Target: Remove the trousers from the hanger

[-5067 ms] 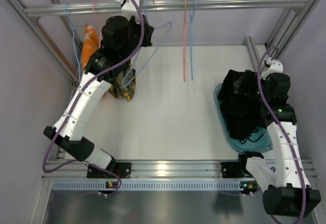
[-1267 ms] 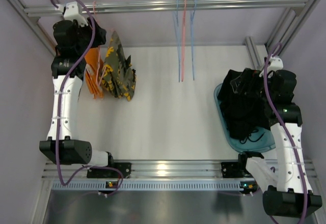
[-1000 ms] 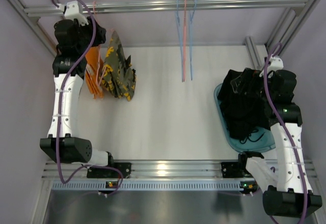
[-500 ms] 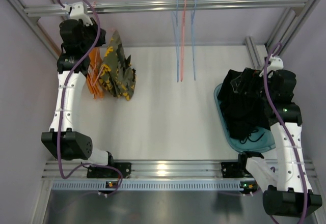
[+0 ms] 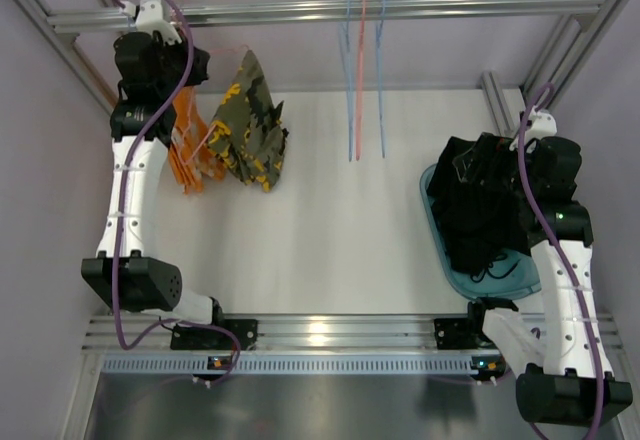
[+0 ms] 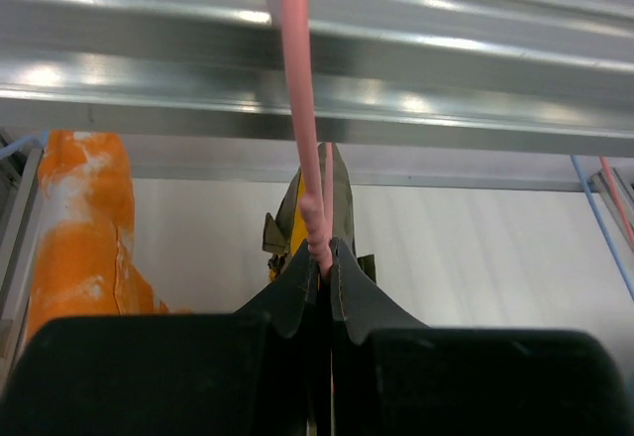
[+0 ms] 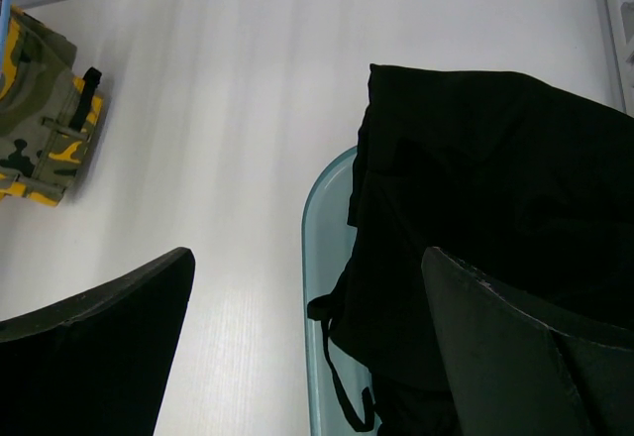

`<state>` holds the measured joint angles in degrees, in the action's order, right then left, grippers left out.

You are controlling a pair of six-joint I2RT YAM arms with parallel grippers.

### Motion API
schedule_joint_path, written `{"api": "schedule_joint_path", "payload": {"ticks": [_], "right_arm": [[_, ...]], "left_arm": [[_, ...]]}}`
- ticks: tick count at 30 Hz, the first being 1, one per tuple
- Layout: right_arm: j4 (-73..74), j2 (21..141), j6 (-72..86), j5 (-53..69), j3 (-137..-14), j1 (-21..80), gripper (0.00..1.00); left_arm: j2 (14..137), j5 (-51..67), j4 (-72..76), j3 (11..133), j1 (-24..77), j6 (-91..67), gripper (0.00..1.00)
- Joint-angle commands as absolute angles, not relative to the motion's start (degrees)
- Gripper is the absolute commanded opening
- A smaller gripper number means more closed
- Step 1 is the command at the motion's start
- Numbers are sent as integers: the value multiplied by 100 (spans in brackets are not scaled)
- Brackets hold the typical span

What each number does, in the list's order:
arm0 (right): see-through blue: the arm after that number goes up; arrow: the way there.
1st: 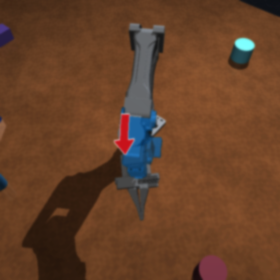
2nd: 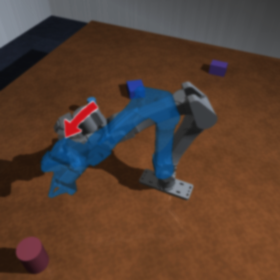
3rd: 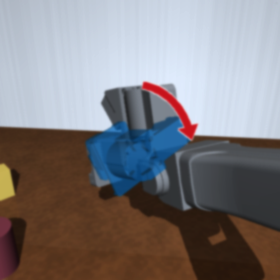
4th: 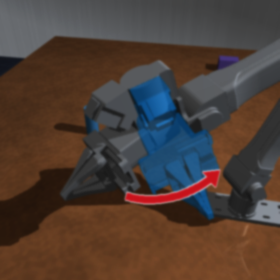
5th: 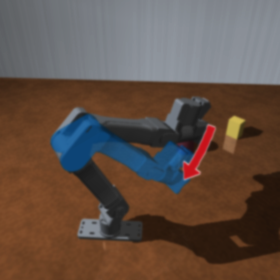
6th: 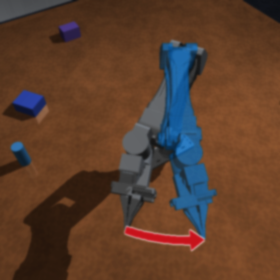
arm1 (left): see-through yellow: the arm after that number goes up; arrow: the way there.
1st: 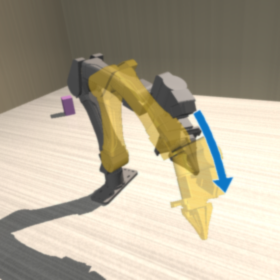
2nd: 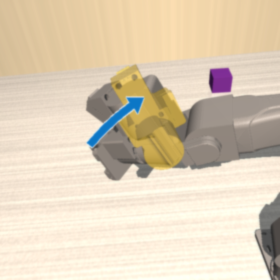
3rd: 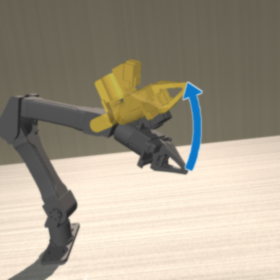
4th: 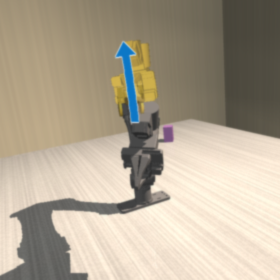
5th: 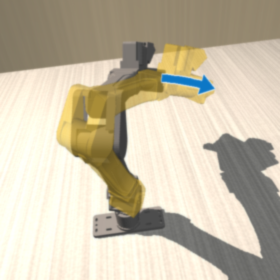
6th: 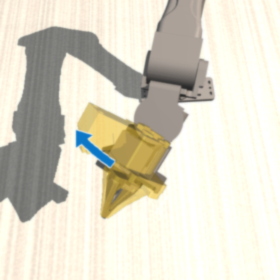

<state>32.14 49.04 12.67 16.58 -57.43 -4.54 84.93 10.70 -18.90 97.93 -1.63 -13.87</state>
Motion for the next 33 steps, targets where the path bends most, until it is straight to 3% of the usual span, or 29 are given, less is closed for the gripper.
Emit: {"api": "schedule_joint_path", "payload": {"ticks": [1, 12, 21, 33], "right_arm": [[2953, 4861, 1318, 1643, -5783, -448, 99], [2936, 4825, 1318, 1705, -5774, -448, 99], [2725, 4702, 1143, 2065, -5766, -448, 99], [1812, 4395, 1037, 3708, -5591, -335, 100]], "left_arm": [[8297, 1055, -571, 10441, -176, -1547, 0], [7796, 1177, -53, 9932, -167, -1432, 0], [6628, 1520, -53, 8799, -132, -1599, 0], [5187, 1819, -650, 7806, -132, -2460, 0]]}}
